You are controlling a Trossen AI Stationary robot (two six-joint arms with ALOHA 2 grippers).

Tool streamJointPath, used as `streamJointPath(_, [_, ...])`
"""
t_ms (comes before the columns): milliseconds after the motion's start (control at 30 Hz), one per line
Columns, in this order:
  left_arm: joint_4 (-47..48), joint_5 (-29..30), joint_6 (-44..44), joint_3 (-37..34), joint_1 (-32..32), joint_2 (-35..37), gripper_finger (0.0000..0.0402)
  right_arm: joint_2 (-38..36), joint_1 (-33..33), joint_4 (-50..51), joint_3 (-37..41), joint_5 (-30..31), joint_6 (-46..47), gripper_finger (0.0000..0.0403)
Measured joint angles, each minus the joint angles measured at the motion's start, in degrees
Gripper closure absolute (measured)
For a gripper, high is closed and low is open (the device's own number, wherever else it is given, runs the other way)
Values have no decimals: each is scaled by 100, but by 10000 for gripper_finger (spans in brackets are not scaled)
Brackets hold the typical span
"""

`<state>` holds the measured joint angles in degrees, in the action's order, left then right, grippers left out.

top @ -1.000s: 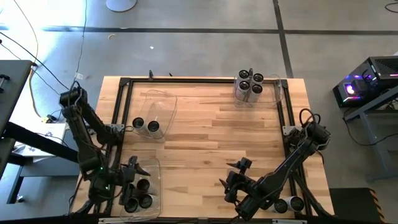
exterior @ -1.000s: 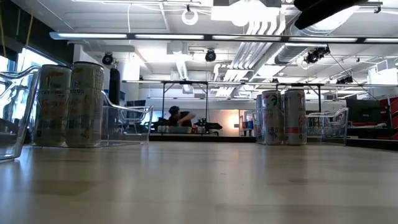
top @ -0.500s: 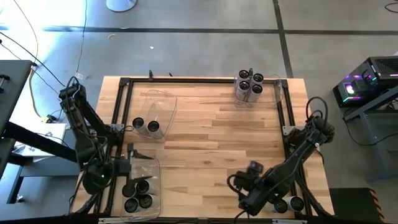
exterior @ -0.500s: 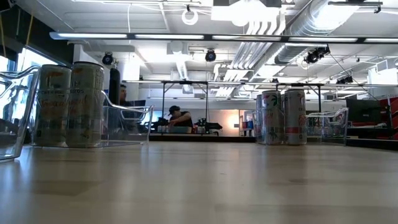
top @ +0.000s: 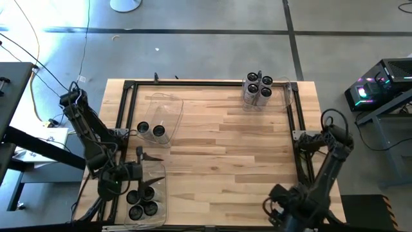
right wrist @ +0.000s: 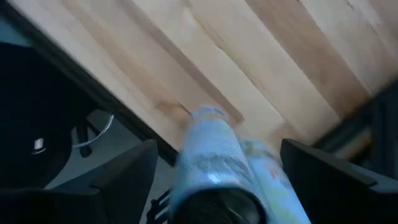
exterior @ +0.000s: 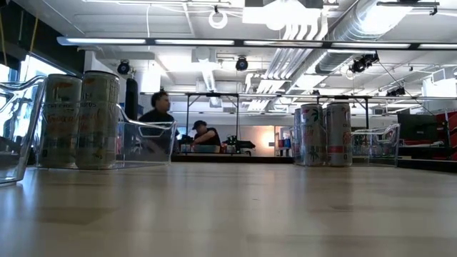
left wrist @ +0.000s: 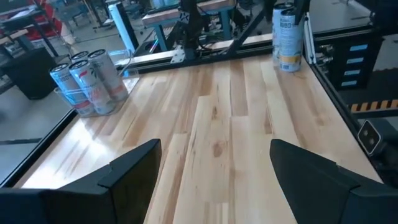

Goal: Sort soda cans
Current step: Put the white yellow soda can into the top left transparent bin

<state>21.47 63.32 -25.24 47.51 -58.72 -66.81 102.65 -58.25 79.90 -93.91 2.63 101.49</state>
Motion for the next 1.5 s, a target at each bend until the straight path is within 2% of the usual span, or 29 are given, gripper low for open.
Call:
streamJointPath(167, [10,21,135,0,0,-2,105,0,-411,238,0,-150,993,66])
streamJointPath(333, [20,23,145,0,0,-3,106,0,-618,141,44,-137,1465,66])
streamJointPath(600, [61,25,147,0,0,-4,106,11,-579,-803,752,-421,1161,66])
streamJointPath(767, [59,27,145,0,0,-4,106,9,-497,-939,852,-562,886,67])
streamJointPath(867, [59,29,145,0,3,-4,106,9,-393,-927,852,-699,741,84])
streamJointPath(933, [56,29,139,0,30,-4,106,9,-296,-926,852,-756,618,109])
streamJointPath(1067, [52,30,139,0,115,-4,106,4,64,-921,852,-731,-15,171])
streamJointPath(1300, [52,-66,139,0,337,-4,106,0,1308,-923,850,-571,-2104,171])
streamJointPath(1500, [55,-139,139,0,570,-4,106,-2,2769,-1097,844,-393,-4072,171])
